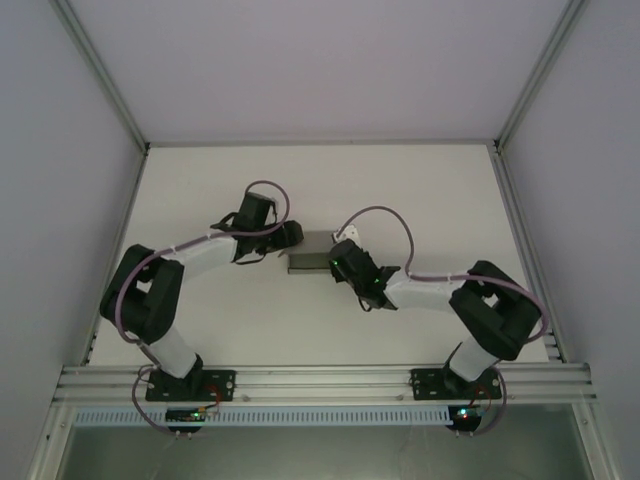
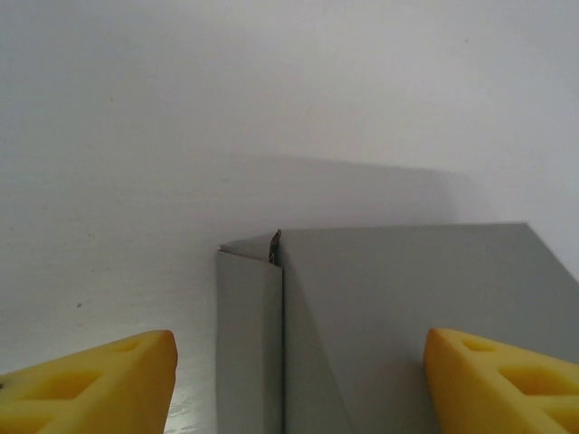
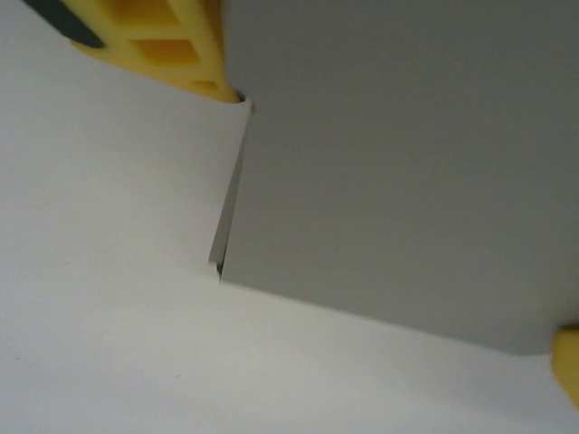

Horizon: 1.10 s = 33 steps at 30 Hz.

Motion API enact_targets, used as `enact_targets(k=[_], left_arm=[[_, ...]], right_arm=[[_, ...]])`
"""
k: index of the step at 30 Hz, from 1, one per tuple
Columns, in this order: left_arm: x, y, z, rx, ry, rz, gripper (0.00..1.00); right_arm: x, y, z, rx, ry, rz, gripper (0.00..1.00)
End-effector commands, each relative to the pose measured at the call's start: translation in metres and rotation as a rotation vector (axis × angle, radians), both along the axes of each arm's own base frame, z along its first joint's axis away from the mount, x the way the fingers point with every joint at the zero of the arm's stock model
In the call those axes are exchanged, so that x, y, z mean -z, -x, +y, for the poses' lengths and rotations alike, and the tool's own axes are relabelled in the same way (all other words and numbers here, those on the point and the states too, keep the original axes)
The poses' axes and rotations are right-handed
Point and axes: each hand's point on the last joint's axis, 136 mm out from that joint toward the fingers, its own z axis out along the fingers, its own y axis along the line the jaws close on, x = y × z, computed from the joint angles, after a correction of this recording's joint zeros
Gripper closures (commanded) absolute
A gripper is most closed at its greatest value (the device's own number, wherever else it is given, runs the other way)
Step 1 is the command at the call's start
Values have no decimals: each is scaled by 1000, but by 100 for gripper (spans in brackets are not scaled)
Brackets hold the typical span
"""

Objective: Assemble paper box

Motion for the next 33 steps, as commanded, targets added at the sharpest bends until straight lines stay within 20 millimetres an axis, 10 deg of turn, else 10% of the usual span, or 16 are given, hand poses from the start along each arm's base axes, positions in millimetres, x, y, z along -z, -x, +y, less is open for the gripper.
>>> enact_targets(k=[1, 7, 15, 24, 33], left_arm=[[11, 6, -2, 12, 36, 34, 31], [31, 11, 3, 5, 40, 66, 40], [53, 9, 12, -15, 127, 104, 49], [67, 10, 21, -44, 271, 135, 72], [72, 12, 34, -66, 386, 135, 73]], right_arm=[[-4, 24, -5, -77, -14, 51, 62], [0, 60, -41, -120, 9, 132, 31], [-20, 49, -57, -89, -207, 169, 1], [-33, 10, -34, -79, -356, 327, 1], [-18, -25, -1, -52, -591, 590, 1]])
